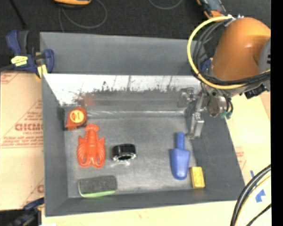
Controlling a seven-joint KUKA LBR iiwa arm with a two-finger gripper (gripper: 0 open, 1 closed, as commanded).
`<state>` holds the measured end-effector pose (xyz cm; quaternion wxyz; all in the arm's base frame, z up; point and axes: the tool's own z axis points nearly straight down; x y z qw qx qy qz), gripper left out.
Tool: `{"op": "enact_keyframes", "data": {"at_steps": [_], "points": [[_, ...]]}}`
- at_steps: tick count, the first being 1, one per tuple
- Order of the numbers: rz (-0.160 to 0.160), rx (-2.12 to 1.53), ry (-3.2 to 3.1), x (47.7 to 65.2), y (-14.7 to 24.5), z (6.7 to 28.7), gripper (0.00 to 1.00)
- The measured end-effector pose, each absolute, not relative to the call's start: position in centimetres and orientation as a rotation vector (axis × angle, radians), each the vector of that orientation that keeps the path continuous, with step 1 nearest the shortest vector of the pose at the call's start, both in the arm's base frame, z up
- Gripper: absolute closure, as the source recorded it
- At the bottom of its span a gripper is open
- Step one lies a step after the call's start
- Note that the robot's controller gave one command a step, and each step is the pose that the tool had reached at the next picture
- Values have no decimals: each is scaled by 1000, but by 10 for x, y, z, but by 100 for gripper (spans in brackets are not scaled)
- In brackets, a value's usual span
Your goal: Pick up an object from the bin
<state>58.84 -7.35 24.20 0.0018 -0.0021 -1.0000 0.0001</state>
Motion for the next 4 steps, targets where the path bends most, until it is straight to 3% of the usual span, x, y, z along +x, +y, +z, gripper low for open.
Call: {"op": "enact_keyframes", "data": {"at_steps": [1,2,3,4], "points": [[2,-4,-3146,590,-73,247,0],[4,5,-3156,630,-42,210,0],[-2,-102,-3145,609,-20,154,0],[-1,-214,-3139,626,-11,126,0]]}}
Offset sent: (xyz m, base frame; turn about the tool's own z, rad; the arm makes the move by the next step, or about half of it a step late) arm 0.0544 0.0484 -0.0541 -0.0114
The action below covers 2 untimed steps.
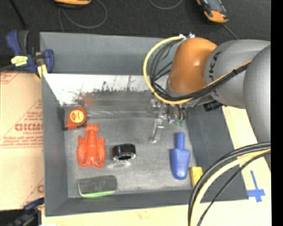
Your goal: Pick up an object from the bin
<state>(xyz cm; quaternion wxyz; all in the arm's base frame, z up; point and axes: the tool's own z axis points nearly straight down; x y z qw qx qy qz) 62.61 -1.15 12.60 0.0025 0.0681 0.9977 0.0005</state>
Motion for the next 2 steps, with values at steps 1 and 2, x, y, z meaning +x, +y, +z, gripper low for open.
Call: {"op": "enact_keyframes", "data": {"at_steps": [1,2], "points": [[-1,203,3129,593,16,89,0],[-1,-87,3144,569,27,79,0]]}}
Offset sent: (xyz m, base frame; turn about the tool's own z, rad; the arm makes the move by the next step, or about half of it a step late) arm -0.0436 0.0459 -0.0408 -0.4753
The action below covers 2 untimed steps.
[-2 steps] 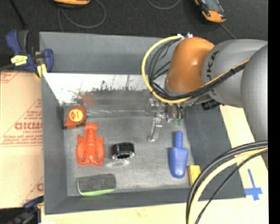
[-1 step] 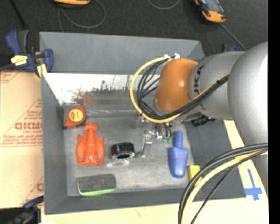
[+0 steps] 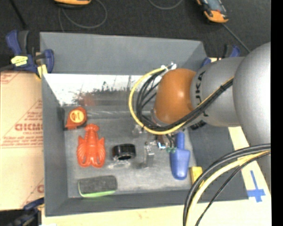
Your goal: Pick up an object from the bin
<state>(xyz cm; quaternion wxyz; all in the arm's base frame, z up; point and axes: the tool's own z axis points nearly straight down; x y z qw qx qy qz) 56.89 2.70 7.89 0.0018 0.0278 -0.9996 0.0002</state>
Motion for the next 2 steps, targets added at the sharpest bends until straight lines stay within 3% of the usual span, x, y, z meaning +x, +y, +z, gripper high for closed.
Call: {"op": "enact_keyframes", "data": {"at_steps": [1,2], "points": [[2,372,-3122,568,48,77,0],[-2,-18,-3144,549,65,73,0]]}}
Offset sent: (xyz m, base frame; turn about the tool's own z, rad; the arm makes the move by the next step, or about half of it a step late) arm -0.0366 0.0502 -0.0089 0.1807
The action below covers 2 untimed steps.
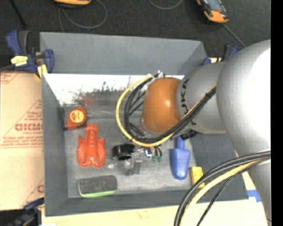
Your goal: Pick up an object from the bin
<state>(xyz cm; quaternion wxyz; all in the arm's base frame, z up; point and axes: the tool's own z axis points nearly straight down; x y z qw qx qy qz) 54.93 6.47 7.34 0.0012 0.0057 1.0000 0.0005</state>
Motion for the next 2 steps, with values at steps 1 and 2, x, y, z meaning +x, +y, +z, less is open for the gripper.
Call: {"op": "enact_keyframes", "data": {"at_steps": [1,2], "points": [[0,31,3135,554,71,72,100],[0,31,3135,553,71,72,100]]}}
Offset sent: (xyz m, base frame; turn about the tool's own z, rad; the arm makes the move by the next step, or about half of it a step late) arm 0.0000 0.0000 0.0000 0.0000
